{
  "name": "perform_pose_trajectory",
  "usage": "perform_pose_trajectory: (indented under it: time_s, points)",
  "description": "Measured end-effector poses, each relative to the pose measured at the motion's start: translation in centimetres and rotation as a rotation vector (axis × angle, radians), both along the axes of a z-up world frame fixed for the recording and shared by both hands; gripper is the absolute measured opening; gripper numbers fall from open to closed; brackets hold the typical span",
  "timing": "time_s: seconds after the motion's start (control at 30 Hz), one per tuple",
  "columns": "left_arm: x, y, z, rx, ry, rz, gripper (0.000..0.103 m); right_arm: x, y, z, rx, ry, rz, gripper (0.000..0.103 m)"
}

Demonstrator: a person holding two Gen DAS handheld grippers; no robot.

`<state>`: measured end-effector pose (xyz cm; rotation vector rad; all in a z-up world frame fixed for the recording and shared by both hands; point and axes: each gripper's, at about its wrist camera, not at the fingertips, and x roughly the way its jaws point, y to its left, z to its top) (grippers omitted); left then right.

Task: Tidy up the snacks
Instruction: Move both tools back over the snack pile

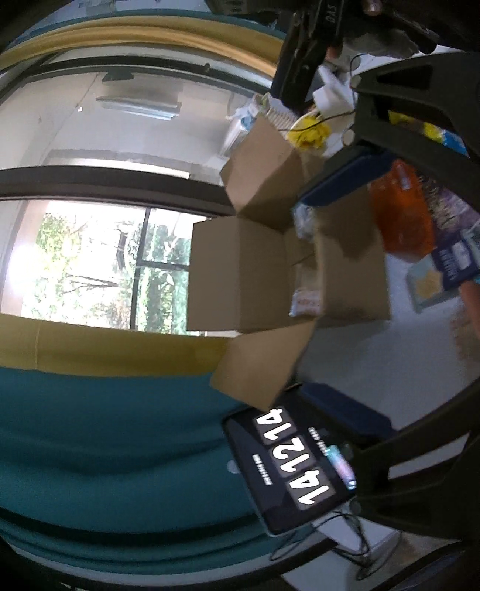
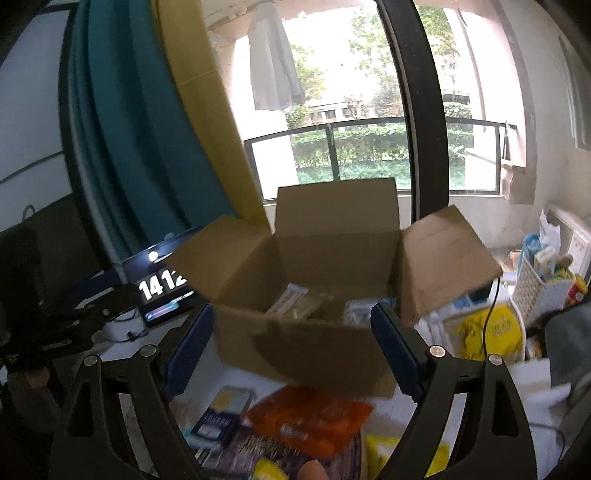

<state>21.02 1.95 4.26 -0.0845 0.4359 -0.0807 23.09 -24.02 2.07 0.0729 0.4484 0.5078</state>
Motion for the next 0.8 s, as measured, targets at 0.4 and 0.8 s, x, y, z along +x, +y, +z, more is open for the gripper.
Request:
perform_pose_trajectory:
  time_s: [0.4, 0.8]
  points:
    - [-5.0, 1.4, -4.2, -0.019, 0.107, 0.035, 0.097, -5.3, -0.5, -3.6, -0.014, 0.056, 0.018, 0.089]
    - [-7.2, 3.9, -11.1, -0.07, 0.308, 0.117, 0.097, -7.1, -3.2, -8.1, -0.024, 0.162, -0.079, 0.089]
